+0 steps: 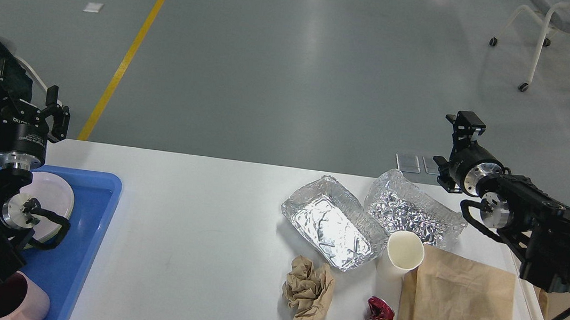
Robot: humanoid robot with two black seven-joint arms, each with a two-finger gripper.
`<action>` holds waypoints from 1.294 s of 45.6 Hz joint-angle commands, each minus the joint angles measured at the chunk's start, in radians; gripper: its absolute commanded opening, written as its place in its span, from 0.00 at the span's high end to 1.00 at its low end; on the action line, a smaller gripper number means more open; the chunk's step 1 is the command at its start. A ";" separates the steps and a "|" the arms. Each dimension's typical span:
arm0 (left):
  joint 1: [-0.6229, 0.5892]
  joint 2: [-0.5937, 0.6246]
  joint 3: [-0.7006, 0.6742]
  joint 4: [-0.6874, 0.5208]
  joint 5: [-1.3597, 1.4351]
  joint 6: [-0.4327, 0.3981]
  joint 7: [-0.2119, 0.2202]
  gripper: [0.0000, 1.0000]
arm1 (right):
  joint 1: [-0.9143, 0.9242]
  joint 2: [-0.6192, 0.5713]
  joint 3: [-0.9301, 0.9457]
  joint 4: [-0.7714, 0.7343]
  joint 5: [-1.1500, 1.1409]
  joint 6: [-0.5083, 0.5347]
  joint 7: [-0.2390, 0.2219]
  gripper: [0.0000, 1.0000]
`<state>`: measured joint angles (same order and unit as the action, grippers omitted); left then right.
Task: Tidy desktop
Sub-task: 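Lift the right gripper up and away from the foil tray, then lower the right gripper onto the white paper cup and grasp it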
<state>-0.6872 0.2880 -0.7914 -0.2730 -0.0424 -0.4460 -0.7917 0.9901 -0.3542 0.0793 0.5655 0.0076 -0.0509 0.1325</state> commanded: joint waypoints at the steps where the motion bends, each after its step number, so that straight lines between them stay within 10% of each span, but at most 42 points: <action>1: 0.014 -0.018 -0.049 0.000 0.001 -0.028 -0.004 0.03 | 0.123 -0.009 -0.382 0.000 -0.018 0.009 -0.002 0.00; 16: 0.035 -0.020 -0.032 0.000 0.003 -0.102 -0.003 0.03 | 0.413 0.031 -1.119 0.114 -0.043 0.160 -0.002 0.00; 45: 0.035 -0.016 -0.032 0.000 0.003 -0.102 -0.003 0.03 | 0.851 0.001 -1.213 0.415 0.015 0.773 -0.001 0.00; 59: 0.035 -0.018 -0.034 0.000 0.003 -0.102 -0.003 0.03 | 0.872 0.011 -1.237 0.511 -0.006 0.853 -0.025 0.00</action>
<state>-0.6519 0.2712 -0.8237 -0.2730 -0.0398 -0.5477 -0.7946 1.8750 -0.3536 -1.1478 1.0596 0.0094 0.7889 0.1220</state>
